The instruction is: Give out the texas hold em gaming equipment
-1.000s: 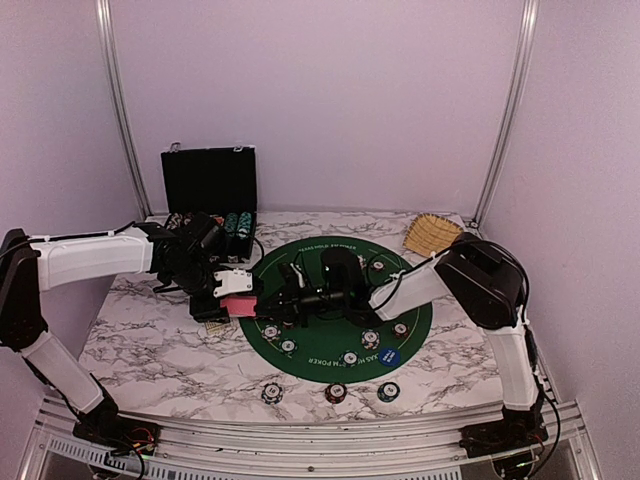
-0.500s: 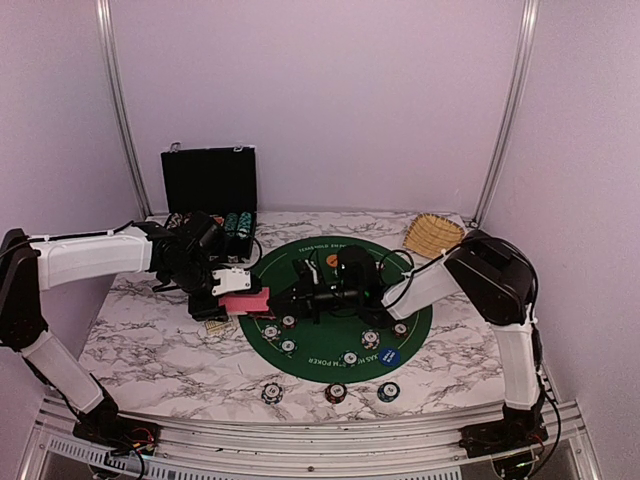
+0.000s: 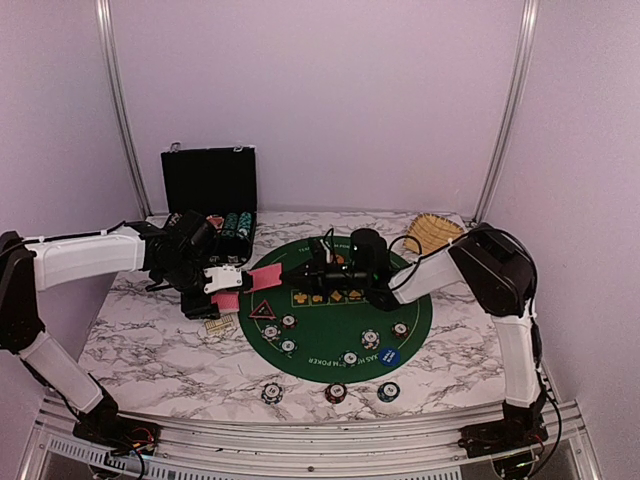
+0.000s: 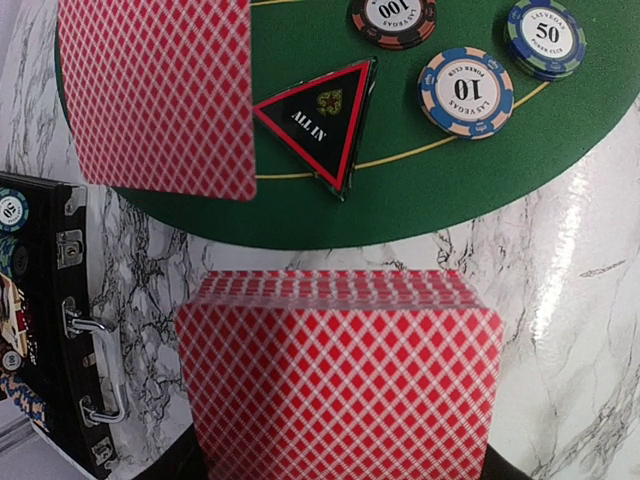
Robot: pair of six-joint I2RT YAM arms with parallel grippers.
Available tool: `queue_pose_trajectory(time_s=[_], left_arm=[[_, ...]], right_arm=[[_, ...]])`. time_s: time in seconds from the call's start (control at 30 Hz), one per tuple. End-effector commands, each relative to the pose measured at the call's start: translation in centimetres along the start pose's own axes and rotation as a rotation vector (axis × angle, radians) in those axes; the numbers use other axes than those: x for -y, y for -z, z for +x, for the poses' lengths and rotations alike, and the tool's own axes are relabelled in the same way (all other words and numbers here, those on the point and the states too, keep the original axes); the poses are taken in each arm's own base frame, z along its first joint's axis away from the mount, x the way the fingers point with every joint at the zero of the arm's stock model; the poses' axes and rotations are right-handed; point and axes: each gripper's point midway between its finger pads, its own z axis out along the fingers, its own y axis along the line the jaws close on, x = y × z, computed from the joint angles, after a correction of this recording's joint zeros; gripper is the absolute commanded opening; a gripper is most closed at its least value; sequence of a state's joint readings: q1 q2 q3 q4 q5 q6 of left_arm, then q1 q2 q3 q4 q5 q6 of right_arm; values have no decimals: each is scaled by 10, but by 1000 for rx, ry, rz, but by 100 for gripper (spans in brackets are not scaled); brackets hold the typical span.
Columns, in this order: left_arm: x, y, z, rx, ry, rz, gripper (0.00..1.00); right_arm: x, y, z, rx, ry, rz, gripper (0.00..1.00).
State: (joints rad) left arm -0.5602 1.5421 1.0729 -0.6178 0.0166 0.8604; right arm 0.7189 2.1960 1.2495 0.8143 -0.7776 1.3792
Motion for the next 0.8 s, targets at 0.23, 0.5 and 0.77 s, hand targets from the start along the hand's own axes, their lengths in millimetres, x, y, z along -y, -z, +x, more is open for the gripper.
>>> queue_pose_trajectory(time_s=[0.23, 0.5, 0.77], left_arm=[[4, 14, 8, 1, 10, -1, 9], [6, 17, 7, 13, 17, 8, 9], [7, 17, 5, 20, 21, 16, 9]], right_arm=[[62, -17, -36, 14, -26, 113, 0], [84, -25, -57, 45, -18, 182, 0], [100, -27, -68, 65, -4, 255, 0]])
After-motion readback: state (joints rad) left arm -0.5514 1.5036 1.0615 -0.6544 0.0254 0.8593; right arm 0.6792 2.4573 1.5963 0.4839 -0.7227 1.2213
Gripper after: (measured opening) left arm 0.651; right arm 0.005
